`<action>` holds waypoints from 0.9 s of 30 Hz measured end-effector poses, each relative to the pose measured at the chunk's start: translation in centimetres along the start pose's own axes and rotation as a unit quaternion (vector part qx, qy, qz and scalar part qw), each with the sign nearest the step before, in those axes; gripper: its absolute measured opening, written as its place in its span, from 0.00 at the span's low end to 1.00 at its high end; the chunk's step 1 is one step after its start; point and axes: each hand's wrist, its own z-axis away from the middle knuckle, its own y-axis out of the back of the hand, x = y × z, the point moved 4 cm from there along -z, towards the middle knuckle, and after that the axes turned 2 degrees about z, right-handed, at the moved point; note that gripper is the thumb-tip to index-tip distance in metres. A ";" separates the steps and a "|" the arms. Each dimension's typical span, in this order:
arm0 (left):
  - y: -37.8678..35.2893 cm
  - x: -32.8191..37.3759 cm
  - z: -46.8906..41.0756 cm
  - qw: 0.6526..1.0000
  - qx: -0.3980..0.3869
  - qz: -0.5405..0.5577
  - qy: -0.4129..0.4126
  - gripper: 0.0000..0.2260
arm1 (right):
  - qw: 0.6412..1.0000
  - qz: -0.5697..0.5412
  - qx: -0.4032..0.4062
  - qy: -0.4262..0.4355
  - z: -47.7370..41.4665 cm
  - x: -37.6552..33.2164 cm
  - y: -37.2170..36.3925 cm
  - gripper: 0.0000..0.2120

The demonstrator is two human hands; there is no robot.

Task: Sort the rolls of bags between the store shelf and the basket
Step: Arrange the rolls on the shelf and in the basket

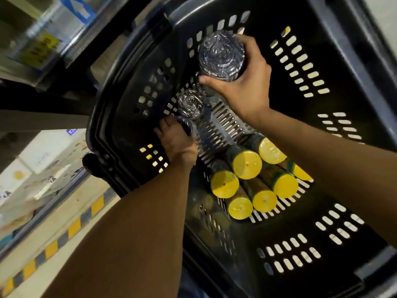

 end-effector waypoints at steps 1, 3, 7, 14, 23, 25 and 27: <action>0.1 0.0 0.2 1.000 -0.002 0.010 0.006 0.33 | 1.000 0.000 0.000 -0.003 0.2 0.0 0.2 0.38; 0.4 0.0 0.7 1.000 -0.006 0.017 0.000 0.33 | 1.000 0.009 0.002 -0.006 0.6 -0.1 0.9 0.39; 2.1 -0.2 1.8 0.999 -0.004 0.012 -0.034 0.31 | 0.999 0.035 -0.004 -0.019 2.4 -1.0 2.6 0.38; 10.4 0.8 7.9 0.995 0.001 0.048 -0.088 0.35 | 0.999 0.018 -0.026 -0.026 6.5 -6.4 6.9 0.37; 27.9 0.8 21.4 0.982 -0.001 0.156 -0.106 0.34 | 0.994 -0.005 -0.086 0.073 13.3 -22.9 16.7 0.33; 32.4 0.1 24.9 0.981 0.013 0.160 -0.112 0.35 | 0.990 -0.010 -0.105 0.097 15.2 -27.0 18.7 0.30; 37.0 -0.7 28.7 0.978 0.035 0.161 -0.125 0.33 | 0.984 -0.015 -0.129 0.122 17.0 -31.2 20.5 0.30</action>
